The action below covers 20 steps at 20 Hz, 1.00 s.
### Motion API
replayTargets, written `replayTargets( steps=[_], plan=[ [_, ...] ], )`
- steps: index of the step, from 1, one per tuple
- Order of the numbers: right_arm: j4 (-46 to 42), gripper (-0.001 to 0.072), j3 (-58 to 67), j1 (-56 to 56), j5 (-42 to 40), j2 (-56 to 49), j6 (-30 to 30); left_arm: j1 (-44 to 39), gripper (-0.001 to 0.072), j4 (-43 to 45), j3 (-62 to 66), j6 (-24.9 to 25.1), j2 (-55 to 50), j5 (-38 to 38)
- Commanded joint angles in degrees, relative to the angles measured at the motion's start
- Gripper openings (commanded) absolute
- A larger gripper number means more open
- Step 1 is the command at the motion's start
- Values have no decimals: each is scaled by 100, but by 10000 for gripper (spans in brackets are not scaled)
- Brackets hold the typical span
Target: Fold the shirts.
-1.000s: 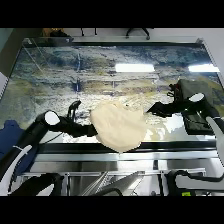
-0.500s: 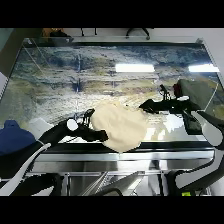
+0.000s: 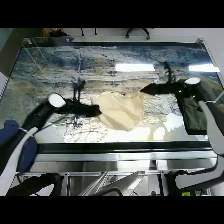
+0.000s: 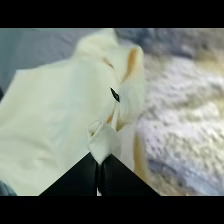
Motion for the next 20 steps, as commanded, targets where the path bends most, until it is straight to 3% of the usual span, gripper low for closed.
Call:
replayTargets(
  steps=[1, 6, 9, 11, 13, 16, 20],
  plan=[
    [28, 27, 791, -177, 472, 1274, 44, 570, 13, -11, 1488, 33, 855, -516],
    [-219, 27, 1106, -708, 136, 3344, 52, 1434, 13, -7, 3381, 31, 1906, -732],
    [-1220, 27, 1047, -750, 87, 3880, 870, 1733, 14, 245, 3436, 11, 2273, -1082],
    [-1694, 27, 765, -750, 223, 3886, 1447, 1799, 14, 330, 2806, -2, 2420, -1329],
    [-1443, 27, 264, -741, 599, 3766, 1609, 1738, 15, 262, 1832, -4, 2500, -1427],
    [-542, 26, -822, -739, 964, 3661, 1550, 1239, 15, 247, 337, 33, 2420, -1193],
    [-92, 27, -2411, -739, 916, 3652, 1202, 330, 15, 278, -1064, 278, 1744, -94]
  ],
)
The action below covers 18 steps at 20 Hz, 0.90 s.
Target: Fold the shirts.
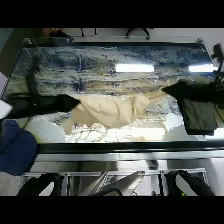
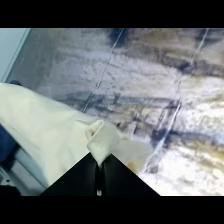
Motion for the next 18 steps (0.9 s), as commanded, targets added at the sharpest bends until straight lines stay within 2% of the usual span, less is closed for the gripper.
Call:
replayTargets(
  steps=[1, 3, 5, 6, 7, 11, 12, 13, 14, 18],
  plan=[
    [374, 27, -1379, -4, 17, -24, -168, -688, 15, 13, -1158, 177, -629, 914],
    [369, 26, -2114, -7, -243, -61, -457, -831, 16, 11, -1318, 175, -1150, 1036],
    [127, 27, -2542, -11, -468, -164, -466, -767, 47, 11, -1207, 175, -1600, 610],
    [-105, 27, -2608, -11, -529, -234, -466, -688, 403, 13, -1069, 175, -1753, 286],
    [-345, 27, -2608, -17, -605, -313, -466, -588, 694, 15, -901, 149, -1875, -15],
    [-601, 35, -2553, -151, -1587, -391, -466, -4, 692, 31, -254, 155, -1971, -800],
    [-601, 226, -2479, -286, -1770, -389, -466, 184, 691, 55, -212, 157, -1915, -890],
    [-603, 570, -2393, -452, -1803, -387, -463, 393, 692, 205, -238, 157, -1799, -922],
    [-601, 714, -2295, -651, -1698, -376, -461, 577, 691, 417, -337, 153, -1665, -911],
    [-597, 712, -2157, -1220, -647, -271, -179, 1572, 691, 817, -1335, 157, -938, -787]
  ],
)
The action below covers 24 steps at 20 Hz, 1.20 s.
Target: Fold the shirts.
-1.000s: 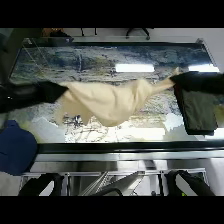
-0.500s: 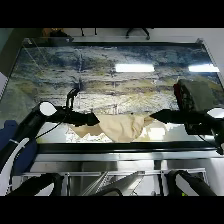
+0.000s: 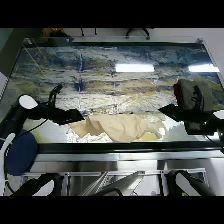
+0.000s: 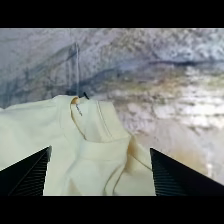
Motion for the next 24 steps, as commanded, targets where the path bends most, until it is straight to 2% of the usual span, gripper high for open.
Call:
replayTargets(
  steps=[1, 3, 6, 9, 14, 16, 19, 20, 21, 22, 24],
  plan=[
    [-20, 711, 11, -319, 743, 74, 308, 846, 692, 273, -822, -2, 553, 70],
    [17, 706, -321, -173, 839, 109, 411, 1082, 692, 267, -1377, 0, 782, 278],
    [74, 705, -1086, 380, 758, 105, 411, 1012, 692, -144, -2120, 114, 981, 706],
    [367, 705, -1711, 1176, 96, 98, 407, 592, 692, -608, -2608, 251, 966, 1405],
    [732, 705, -1801, 2498, -1276, -251, 402, -269, 692, -713, -2236, 262, -39, 2103],
    [990, 704, -1801, 2809, -1390, -514, 249, -481, 691, -706, -1897, 374, -501, 2197],
    [1801, 698, -1794, 2964, -1390, -785, -308, -586, 691, -667, -1443, 409, -1095, 2151],
    [2017, 575, -1792, 2962, -1390, -831, -496, -586, 677, -669, -1331, 407, -1252, 2131],
    [2208, 384, -1792, 2957, -1390, -861, -734, -586, 533, -667, -1237, 409, -1360, 2118],
    [2345, 321, -1790, 2957, -1390, -874, -848, -586, 407, -664, -1156, 409, -1427, 2100],
    [2597, 105, -1790, 2957, -1384, -872, -977, -586, 197, -664, -1071, 514, -1443, 2124]
  ],
)
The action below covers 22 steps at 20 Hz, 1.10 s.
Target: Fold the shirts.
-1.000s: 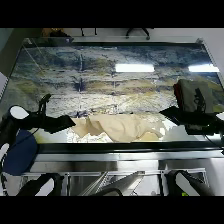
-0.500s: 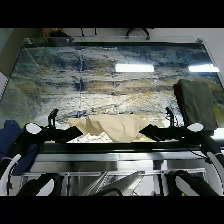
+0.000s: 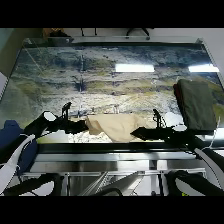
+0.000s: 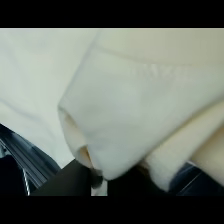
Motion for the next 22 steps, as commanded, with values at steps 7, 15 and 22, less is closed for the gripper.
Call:
replayTargets(
  steps=[7, 15, 22],
  plan=[
    [737, 28, 433, 42, 811, 109, -387, -26, 15, 4, 229, 343, 184, -175],
    [1657, 28, 3711, -1040, 2065, 896, -389, 990, 14, -44, 2586, 306, 3016, -1185],
    [1495, 28, 6216, -1768, 2059, 1473, -608, 1947, 14, 26, 5683, 487, 4291, -1032]
  ],
)
